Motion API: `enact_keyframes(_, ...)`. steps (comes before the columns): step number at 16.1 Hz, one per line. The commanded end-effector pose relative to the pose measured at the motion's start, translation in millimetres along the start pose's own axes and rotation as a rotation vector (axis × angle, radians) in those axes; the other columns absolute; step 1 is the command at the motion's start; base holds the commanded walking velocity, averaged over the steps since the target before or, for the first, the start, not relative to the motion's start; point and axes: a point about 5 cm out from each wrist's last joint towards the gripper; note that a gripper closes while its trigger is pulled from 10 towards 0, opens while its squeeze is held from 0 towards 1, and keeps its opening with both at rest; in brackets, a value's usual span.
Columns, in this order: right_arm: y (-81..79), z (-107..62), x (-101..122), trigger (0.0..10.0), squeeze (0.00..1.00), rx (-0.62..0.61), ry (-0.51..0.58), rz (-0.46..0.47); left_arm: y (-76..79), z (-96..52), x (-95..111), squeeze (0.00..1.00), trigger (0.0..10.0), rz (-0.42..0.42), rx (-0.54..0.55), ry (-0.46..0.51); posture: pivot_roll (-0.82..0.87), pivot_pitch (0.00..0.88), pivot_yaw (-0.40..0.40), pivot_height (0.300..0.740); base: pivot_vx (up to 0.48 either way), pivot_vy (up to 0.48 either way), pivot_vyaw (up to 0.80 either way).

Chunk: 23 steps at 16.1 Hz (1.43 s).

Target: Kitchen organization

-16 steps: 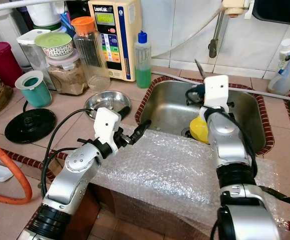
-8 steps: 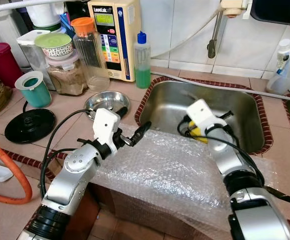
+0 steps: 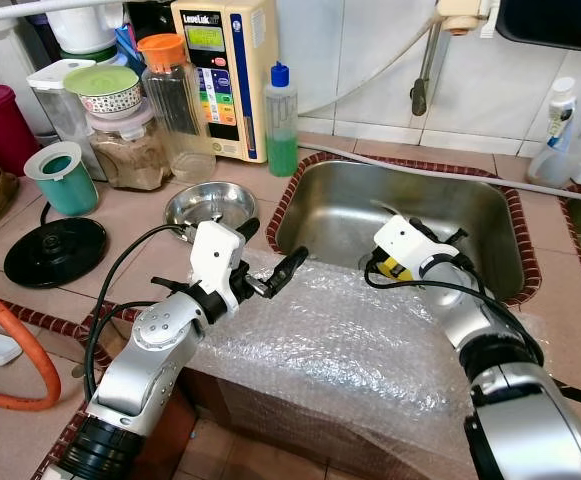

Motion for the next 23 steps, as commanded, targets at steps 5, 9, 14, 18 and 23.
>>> enact_keyframes(5,-1.0,1.9,-4.5,10.0,1.00,0.074,-0.060,0.135,7.3,1.1,-3.1,1.00,10.0,-0.001,-0.105,-0.090,-0.03,0.000,0.036,0.740,0.000,0.000,0.00)
enact_keyframes(9,-9.4,1.8,-10.5,10.0,1.00,0.115,-0.132,0.274,14.2,-3.8,-5.3,1.00,10.0,0.036,-0.173,-0.120,-0.03,0.000,0.045,0.740,0.000,0.000,0.00)
enact_keyframes(14,13.4,9.9,27.8,10.0,1.00,-0.077,0.064,0.585,-5.3,2.1,11.9,1.00,10.0,0.042,-0.030,-0.025,-0.03,0.000,0.050,0.740,0.000,0.000,0.00)
enact_keyframes(18,5.0,4.6,69.9,10.0,1.00,-0.080,0.243,0.735,-28.6,1.7,14.6,1.00,10.0,0.050,0.150,-0.008,-0.05,0.000,0.063,0.740,0.000,0.000,0.00)
enact_keyframes(23,-10.6,-17.6,116.5,10.0,1.00,0.036,0.434,0.804,-54.8,-2.5,16.2,1.00,10.0,-0.041,0.359,0.015,-0.07,0.000,0.084,0.740,0.000,0.000,0.00)
Point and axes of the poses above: a point about 5 cm out from each wrist's last joint towards the gripper, its own z axis pointing out of the wrist towards the gripper, its own x axis along the axis of the wrist's last joint, y = z × x, and after that the axes turned 3 degrees about -z, right-handed
